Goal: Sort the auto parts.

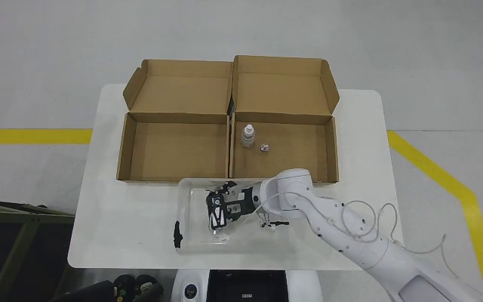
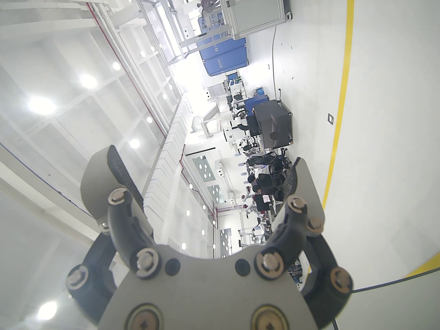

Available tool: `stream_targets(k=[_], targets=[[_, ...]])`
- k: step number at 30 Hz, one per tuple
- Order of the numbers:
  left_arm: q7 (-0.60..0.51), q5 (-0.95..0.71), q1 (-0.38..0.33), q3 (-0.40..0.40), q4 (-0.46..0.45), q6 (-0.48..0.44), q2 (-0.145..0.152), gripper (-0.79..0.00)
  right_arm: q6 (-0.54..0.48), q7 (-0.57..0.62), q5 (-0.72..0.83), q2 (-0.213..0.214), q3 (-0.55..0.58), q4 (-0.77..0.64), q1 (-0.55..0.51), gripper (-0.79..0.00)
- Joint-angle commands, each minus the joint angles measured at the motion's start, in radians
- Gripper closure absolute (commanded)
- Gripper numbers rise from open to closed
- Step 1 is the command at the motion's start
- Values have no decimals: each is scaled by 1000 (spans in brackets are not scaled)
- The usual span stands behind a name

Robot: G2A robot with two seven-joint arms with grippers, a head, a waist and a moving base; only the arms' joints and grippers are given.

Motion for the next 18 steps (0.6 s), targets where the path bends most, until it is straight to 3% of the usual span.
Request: stream_targets(k=[1,12,18], targets=[[0,0,0,0,0,0,0,-785,0,-4,-5,-3,-1,10,4,-489],[0,0,0,0,0,0,0,-785,7,-29,-26,-24,-22,64,16,-391],[0,0,0,0,0,0,0,-785,6,-35,-35,-33,-30,85,17,-391]])
